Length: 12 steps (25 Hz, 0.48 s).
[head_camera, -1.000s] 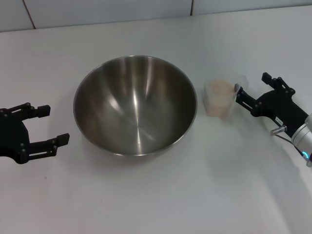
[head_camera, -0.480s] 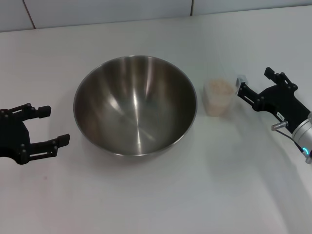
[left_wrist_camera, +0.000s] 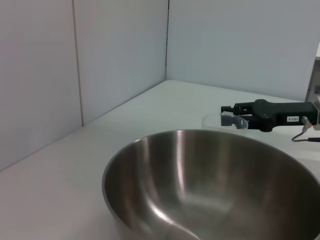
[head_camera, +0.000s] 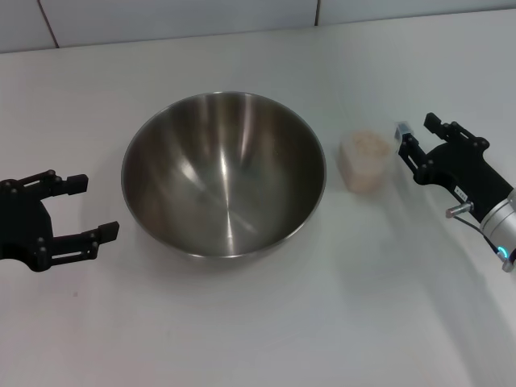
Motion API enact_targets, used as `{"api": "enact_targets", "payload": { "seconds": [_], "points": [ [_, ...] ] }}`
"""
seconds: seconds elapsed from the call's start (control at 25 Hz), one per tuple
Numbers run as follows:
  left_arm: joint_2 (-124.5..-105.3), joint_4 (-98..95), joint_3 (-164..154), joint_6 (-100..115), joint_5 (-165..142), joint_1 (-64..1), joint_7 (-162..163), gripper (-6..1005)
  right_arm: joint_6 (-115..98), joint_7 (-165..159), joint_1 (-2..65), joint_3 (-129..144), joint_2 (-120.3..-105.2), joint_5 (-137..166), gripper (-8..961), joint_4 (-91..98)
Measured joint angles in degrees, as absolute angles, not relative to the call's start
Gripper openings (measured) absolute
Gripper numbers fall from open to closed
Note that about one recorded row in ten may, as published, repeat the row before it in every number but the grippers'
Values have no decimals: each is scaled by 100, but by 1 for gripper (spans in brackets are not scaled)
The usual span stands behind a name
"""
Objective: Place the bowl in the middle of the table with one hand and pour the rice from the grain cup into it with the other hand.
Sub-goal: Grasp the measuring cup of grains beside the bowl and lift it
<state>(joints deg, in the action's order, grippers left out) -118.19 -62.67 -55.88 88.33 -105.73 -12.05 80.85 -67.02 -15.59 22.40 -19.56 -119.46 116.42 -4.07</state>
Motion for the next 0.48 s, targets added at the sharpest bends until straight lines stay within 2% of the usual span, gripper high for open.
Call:
{"api": "enact_targets", "payload": {
  "seconds": [0.24, 0.32, 0.48],
  "points": [
    [-11817, -6282, -5650, 8875, -10573, -1232, 8090, 829, -6709, -1464, 2235, -1924, -11941, 11642, 484, -439],
    [-11814, -6316, -5658, 8932, -10608, -1279, 8121, 829, -6709, -1462, 2243, -1920, -11941, 11647, 245, -439],
    [-11805, -6408, -5660, 9016, -10849, -1408, 8218, 829, -6699, -1460, 2259, -1917, -11943, 11656, 101, -439]
  ]
}}
